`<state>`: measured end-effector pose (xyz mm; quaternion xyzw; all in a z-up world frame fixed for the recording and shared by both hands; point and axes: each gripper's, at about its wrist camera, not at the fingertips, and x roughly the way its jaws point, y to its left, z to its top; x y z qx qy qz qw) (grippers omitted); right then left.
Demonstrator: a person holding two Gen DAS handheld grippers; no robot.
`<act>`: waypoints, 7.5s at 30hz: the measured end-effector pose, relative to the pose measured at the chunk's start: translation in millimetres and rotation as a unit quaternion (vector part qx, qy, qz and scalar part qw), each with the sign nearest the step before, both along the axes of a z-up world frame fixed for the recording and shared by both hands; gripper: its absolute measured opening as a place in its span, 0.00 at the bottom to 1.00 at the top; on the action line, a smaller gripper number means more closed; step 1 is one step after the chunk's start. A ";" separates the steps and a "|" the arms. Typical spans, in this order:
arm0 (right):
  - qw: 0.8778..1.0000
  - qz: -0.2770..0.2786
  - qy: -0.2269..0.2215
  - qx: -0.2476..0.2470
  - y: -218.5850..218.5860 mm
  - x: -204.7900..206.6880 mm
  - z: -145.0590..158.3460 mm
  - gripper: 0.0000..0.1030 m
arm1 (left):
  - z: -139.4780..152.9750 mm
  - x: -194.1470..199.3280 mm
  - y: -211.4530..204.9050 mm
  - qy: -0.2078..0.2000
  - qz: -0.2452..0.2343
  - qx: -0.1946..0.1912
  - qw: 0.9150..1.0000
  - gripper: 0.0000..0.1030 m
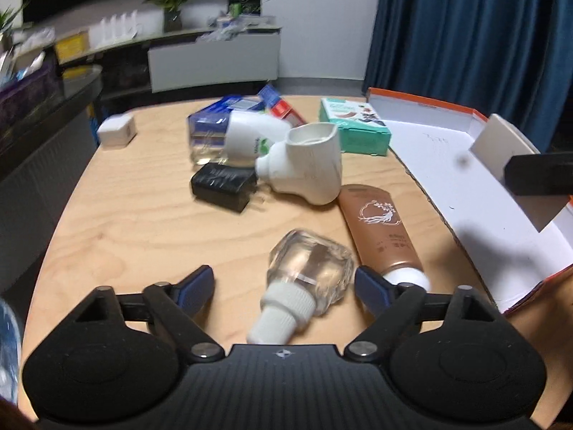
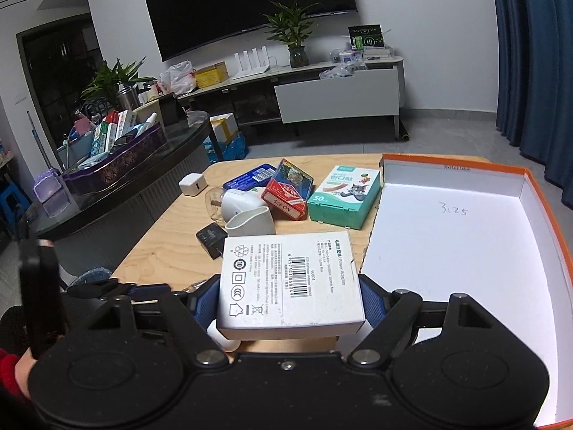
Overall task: Organize rigid objects
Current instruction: 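Carry the glass bottle and white box over the open white box with both tools, then open the left tool to drop the bottle while the right tool releases the box inside, then move both tools back toward the cluttered table items, then grasp the black charger with the left tool while the right tool grasps the white diffuser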
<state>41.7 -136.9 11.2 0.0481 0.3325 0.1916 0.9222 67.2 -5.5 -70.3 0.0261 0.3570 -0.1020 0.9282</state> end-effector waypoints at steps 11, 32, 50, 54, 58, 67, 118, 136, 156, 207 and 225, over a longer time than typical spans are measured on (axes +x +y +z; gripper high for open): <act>1.000 -0.015 0.003 0.008 -6.9 5.7 -4.3 0.90 | 17.0 -1.2 -13.5 -0.004 0.041 -0.002 0.999 0.48; 0.992 -0.106 -0.072 0.011 -69.8 2.9 44.4 0.90 | 99.5 15.4 -88.5 -0.054 0.007 -0.030 0.998 0.48; 0.983 -0.179 -0.038 -0.014 -138.5 65.6 44.1 0.90 | 109.7 91.5 -157.7 -0.024 -0.021 -0.023 0.999 0.48; 0.983 -0.179 -0.029 -0.016 -139.9 78.1 42.0 0.90 | 105.6 102.4 -162.1 -0.016 -0.018 -0.015 1.000 0.48; 0.983 -0.180 -0.023 -0.020 -143.1 87.1 39.7 0.90 | 105.5 110.5 -164.2 -0.010 -0.012 -0.014 1.000 0.48; 0.983 -0.179 -0.011 -0.029 -141.2 100.4 34.1 0.90 | 103.6 123.7 -170.5 -0.002 -0.010 -0.013 1.000 0.48; 0.974 -0.219 -0.007 -0.052 -171.2 127.7 9.6 0.93 | 48.9 172.4 -189.3 0.054 -0.043 -0.051 0.996 0.48; 0.979 -0.197 -0.022 -0.039 -138.9 84.9 30.3 0.96 | 82.1 116.1 -164.8 0.014 -0.024 -0.043 0.999 0.81; 0.998 -0.054 0.003 -0.045 -24.0 58.0 16.9 0.97 | 74.3 43.6 -41.0 0.017 0.082 -0.081 0.993 0.86; 0.989 0.127 0.045 -0.055 76.2 124.9 -34.2 0.64 | 23.9 -1.4 -29.8 0.050 -0.036 -0.081 0.995 0.94; 0.998 0.039 -0.032 -0.025 -2.6 75.0 16.5 0.64 | 11.4 83.3 7.8 0.013 0.131 -0.033 0.991 0.88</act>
